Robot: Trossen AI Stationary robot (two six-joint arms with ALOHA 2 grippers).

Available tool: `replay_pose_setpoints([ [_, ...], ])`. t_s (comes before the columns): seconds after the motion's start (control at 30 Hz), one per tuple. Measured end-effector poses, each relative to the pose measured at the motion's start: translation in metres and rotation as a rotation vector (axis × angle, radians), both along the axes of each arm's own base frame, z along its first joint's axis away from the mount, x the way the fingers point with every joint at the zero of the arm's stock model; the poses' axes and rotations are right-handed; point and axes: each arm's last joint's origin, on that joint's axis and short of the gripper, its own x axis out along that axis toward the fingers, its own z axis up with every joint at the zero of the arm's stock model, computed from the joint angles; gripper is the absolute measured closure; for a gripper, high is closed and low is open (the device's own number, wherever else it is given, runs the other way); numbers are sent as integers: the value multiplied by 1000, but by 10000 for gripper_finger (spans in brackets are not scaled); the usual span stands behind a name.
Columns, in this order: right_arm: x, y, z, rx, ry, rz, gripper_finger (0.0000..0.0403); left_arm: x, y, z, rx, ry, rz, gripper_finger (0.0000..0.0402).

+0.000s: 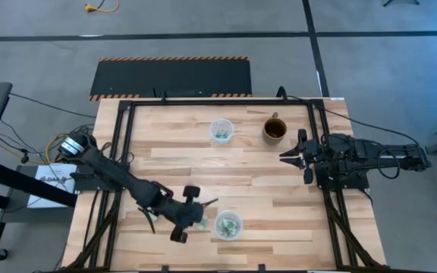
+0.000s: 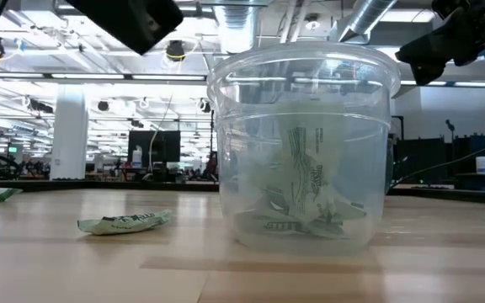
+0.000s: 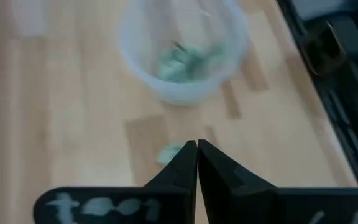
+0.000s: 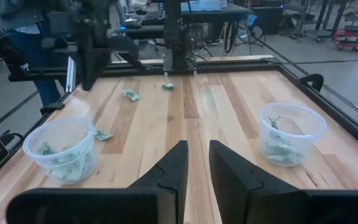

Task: Pick and place Stevia / Truvia into bins
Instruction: Put the stevia packet into the top transparent container

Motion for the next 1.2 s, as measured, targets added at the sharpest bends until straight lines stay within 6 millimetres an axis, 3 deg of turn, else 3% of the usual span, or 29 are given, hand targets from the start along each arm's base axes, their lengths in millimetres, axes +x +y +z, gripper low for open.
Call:
replay_pose_setpoints([
  [0.17, 0, 0, 0, 0, 2, 1, 344, 6, -11, 2, 87, 168, -198, 401],
  [0.3, 0, 0, 0, 0, 4, 0, 344, 12, -16, 7, 103, 197, -209, 388],
  [0.47, 0, 0, -1, 0, 7, 0, 344, 25, -6, 13, -83, 171, 190, 332],
  [0.83, 0, 0, -1, 0, 7, 0, 344, 24, 6, 1, -316, 281, 588, 198],
  [1.03, 0, 0, -1, 0, 6, 0, 344, 33, 2, -11, -400, 279, 700, 170],
  [1.2, 0, 0, -1, 0, 8, 0, 344, 44, -1, -38, -435, 417, 680, 168],
])
